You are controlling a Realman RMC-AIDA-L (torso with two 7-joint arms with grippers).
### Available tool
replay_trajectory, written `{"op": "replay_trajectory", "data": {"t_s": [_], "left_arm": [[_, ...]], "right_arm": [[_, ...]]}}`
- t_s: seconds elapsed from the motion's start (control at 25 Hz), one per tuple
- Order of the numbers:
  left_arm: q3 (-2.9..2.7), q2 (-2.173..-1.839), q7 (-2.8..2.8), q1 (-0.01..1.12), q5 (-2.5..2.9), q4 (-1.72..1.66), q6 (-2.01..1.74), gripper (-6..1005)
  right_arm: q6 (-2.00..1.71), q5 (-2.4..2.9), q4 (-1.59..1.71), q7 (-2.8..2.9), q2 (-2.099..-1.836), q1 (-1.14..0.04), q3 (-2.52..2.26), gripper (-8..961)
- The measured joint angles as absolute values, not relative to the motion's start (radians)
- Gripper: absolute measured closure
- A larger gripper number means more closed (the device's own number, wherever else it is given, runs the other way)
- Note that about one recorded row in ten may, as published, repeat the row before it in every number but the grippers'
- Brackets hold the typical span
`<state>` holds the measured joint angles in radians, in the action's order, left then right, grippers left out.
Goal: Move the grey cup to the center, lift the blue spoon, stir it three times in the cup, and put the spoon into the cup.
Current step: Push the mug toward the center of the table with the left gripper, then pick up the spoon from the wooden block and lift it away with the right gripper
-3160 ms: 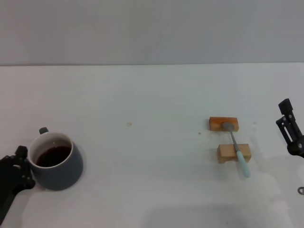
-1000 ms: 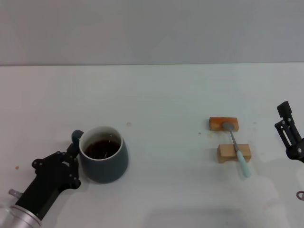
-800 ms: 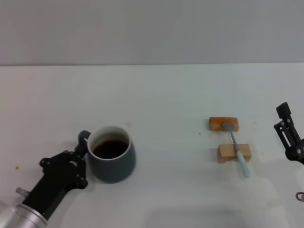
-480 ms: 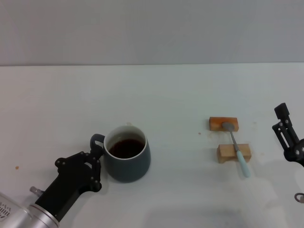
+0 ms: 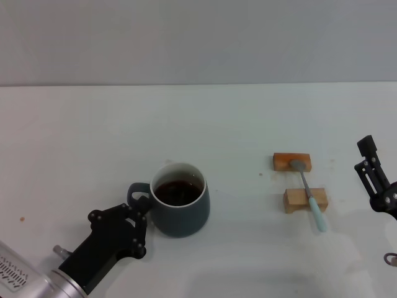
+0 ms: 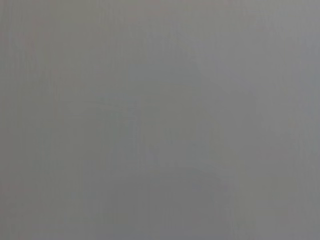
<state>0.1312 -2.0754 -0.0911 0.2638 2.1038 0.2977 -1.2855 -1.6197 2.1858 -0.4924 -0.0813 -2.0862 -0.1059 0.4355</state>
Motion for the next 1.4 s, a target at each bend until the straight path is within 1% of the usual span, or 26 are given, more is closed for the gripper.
{"op": "replay_trajectory", "data": {"t_s": [0.08, 0.32, 0.52, 0.8, 0.92, 1.08, 1.4], "left_arm": [[0.143, -2.075, -0.089, 0.257, 2.101, 0.298, -1.283, 885], [0.302, -2.066, -0.087, 0.159, 2.097, 0.269, -1.313, 878], [0.414, -2.063, -0.114, 0.123, 2.097, 0.201, -1.373, 873], [0.545, -2.062, -0.205, 0.107, 2.095, 0.166, -1.402, 865], [0.554, -2.062, -0.203, 0.111, 2.096, 0.155, -1.405, 862], [0.557, -2.062, -0.198, 0.115, 2.096, 0.149, -1.404, 676], [0.562, -2.062, -0.198, 0.122, 2.095, 0.133, -1.394, 483]], "right_arm": [[-1.62, 2.186, -0.492, -0.081, -2.086, -0.106, 0.436, 179], [-1.62, 2.185, -0.491, -0.081, -2.086, -0.106, 0.437, 180], [-1.615, 2.15, -0.489, -0.081, -2.086, -0.106, 0.435, 180], [-1.613, 2.124, -0.492, -0.081, -2.088, -0.102, 0.42, 180], [-1.602, 2.12, -0.507, -0.081, -2.089, -0.08, 0.406, 180], [-1.572, 2.12, -0.514, -0.081, -2.089, -0.066, 0.393, 180], [-1.477, 2.111, -0.508, -0.057, -2.089, -0.055, 0.345, 180]]}}
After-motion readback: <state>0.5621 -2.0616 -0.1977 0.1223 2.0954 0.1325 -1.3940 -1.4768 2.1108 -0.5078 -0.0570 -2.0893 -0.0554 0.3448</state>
